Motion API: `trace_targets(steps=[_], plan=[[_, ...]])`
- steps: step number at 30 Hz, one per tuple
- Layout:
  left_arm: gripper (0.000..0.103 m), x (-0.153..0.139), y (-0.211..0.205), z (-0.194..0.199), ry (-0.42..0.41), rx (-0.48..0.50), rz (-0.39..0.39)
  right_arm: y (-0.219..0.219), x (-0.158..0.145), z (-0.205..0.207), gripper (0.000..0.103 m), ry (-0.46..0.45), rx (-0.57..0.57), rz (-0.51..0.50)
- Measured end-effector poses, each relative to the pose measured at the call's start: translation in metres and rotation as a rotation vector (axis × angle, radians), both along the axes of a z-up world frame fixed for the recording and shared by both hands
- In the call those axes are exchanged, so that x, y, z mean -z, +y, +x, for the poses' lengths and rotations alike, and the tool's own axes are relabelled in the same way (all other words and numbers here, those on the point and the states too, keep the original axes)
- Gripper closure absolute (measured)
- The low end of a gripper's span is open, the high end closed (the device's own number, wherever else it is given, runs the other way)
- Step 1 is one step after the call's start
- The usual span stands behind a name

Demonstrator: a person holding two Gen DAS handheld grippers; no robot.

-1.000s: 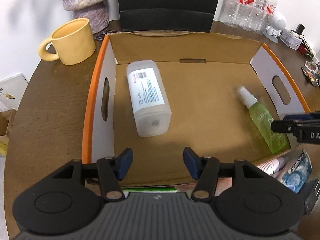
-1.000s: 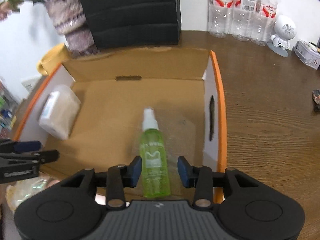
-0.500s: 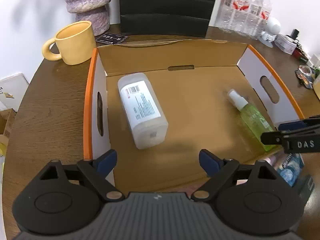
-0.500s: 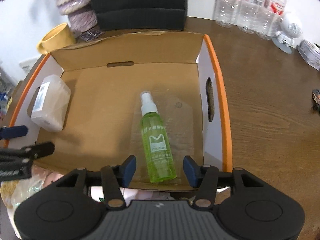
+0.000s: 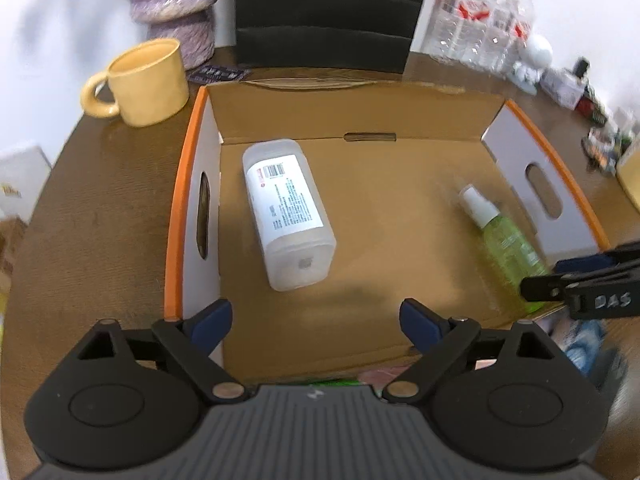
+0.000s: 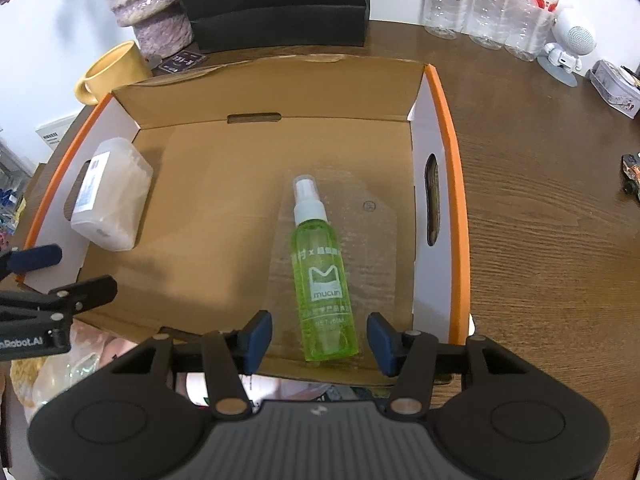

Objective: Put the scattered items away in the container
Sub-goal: 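Move both tools back toward the plush sheep and lavender pouch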

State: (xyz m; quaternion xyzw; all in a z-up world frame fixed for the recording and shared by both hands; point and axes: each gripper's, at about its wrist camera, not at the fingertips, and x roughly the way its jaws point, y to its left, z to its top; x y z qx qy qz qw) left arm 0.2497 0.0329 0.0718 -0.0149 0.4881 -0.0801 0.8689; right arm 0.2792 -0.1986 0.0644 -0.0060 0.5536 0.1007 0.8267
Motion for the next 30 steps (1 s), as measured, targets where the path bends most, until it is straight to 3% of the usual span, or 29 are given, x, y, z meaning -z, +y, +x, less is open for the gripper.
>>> trace_targets(steps=[2, 5, 9, 18, 22, 26, 28, 30], plan=[[0.008, -0.007, 0.002, -0.004, -0.009, -0.005, -0.027, 0.000, -0.003, -0.001, 0.048, -0.012, 0.004, 0.002], [0.001, -0.023, -0.006, -0.018, -0.052, 0.012, 0.027, 0.000, -0.013, -0.008, 0.045, -0.041, 0.000, 0.021], [0.000, -0.041, -0.009, -0.042, -0.121, 0.021, 0.030, 0.004, -0.035, -0.031, 0.017, -0.113, -0.039, 0.012], [0.000, -0.035, -0.009, -0.118, -0.280, -0.048, 0.045, -0.002, -0.059, -0.119, 0.011, -0.320, -0.074, 0.050], [0.000, -0.013, -0.004, -0.167, -0.427, -0.125, 0.037, -0.006, -0.044, -0.173, 0.004, -0.480, -0.085, 0.078], [0.000, 0.023, 0.000, -0.212, -0.540, -0.118, 0.059, -0.012, -0.008, -0.229, 0.002, -0.702, -0.051, 0.058], [0.000, 0.038, 0.000, -0.226, -0.554, -0.111, 0.057, -0.015, 0.011, -0.246, 0.001, -0.739, -0.049, 0.077], [0.000, 0.049, -0.001, -0.231, -0.548, -0.112, 0.046, -0.018, 0.024, -0.250, 0.001, -0.716, -0.018, 0.106]])
